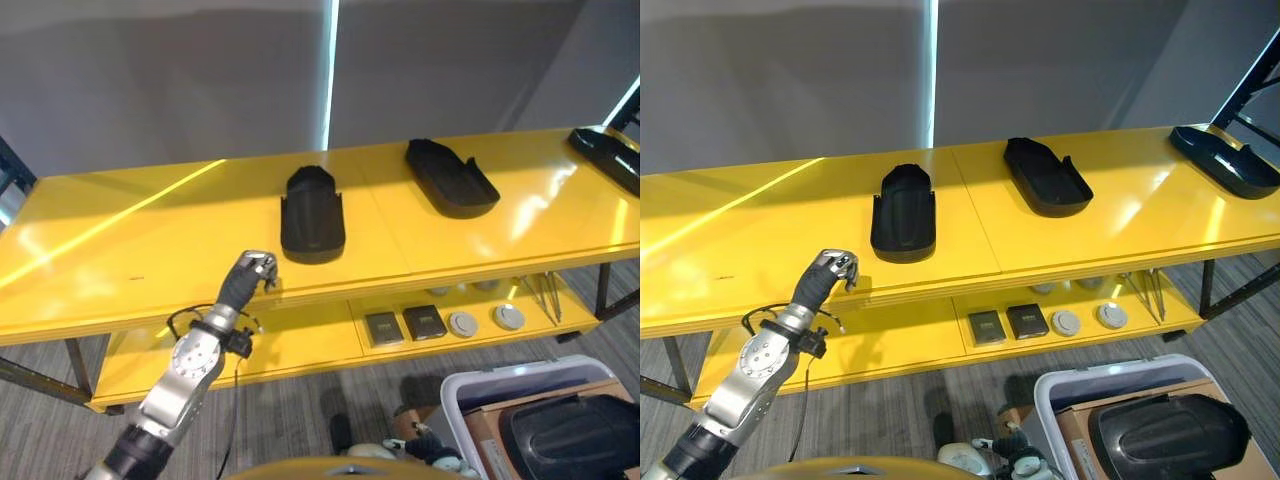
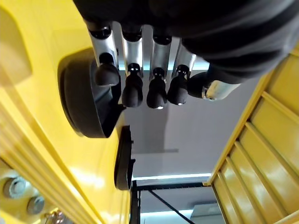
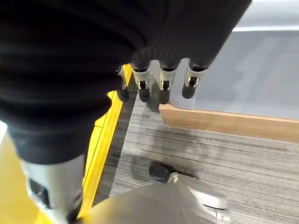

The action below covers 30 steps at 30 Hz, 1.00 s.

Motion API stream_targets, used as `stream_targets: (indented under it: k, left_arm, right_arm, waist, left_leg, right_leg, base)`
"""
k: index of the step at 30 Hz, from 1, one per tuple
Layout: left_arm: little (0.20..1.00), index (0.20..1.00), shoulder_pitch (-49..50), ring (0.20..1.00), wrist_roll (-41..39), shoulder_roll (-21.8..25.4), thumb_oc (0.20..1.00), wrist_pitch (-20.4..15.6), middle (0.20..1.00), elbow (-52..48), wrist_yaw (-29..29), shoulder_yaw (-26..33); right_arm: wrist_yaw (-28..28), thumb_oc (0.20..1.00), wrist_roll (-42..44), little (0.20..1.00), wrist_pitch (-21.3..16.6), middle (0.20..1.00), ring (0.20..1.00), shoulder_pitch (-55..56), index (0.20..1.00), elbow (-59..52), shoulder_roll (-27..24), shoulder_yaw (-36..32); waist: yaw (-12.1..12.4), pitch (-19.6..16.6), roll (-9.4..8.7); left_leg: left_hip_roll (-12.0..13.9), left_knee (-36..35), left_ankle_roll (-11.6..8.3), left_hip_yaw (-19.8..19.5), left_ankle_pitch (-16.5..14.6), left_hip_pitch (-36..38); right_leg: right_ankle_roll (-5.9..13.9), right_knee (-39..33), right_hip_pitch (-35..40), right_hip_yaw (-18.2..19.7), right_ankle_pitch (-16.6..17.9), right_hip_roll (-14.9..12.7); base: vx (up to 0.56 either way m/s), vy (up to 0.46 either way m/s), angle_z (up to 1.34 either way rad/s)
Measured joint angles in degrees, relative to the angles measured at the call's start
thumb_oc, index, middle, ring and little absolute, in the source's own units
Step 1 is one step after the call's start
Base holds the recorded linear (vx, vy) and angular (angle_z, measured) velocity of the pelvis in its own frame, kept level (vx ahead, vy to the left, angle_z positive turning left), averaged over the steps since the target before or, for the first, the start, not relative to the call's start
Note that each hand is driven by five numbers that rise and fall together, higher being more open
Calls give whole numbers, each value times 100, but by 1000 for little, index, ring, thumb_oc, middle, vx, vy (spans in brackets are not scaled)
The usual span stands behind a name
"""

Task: Move parts from the plastic box to the shelf.

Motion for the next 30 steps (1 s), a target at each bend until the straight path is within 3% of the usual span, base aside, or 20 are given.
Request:
stream_targets:
  k: [5,13,26,30]
  left_arm:
    - [200,200,-752,200,-36,-246,200,55,200,563,28,-421]
    - [200,200,-1368,200,-36,-519,200,111,200,1162,383,-388]
    - [200,200,-2004,200,15,-682,200,109,200,1585,1016,-168]
    - [200,200,-2140,200,24,-678,200,109,200,1593,1141,-140]
  right_arm:
    - [-16,1000,182,1000,-27,1000,1000,-21,1000,84,60,-52]
    - [-85,1000,350,1000,5,1000,1000,-66,1000,169,4,-283]
    - [-262,1000,395,1000,12,1000,1000,-185,1000,78,-117,-227]
    - [-302,1000,435,1000,-10,1000,1000,-202,1000,60,-125,-226]
  waist:
    - [-234,74,-15]
    - [-501,419,128]
    - [-545,720,358]
    - [-541,742,357]
  left_leg:
    - [-28,33,-26,138,80,-195]
    - [-24,33,-20,201,46,-372]
    - [-49,35,-7,320,26,-518]
    - [-48,34,-10,326,24,-521]
  right_leg:
    - [15,1,-290,94,106,-5]
    - [28,1,-499,152,115,19]
    - [67,1,-686,236,146,19]
    - [66,1,-691,246,143,22]
  base:
    - [-9,-13,-13]
    - [-7,-5,-4]
    - [0,-2,-3]
    - [0,0,0]
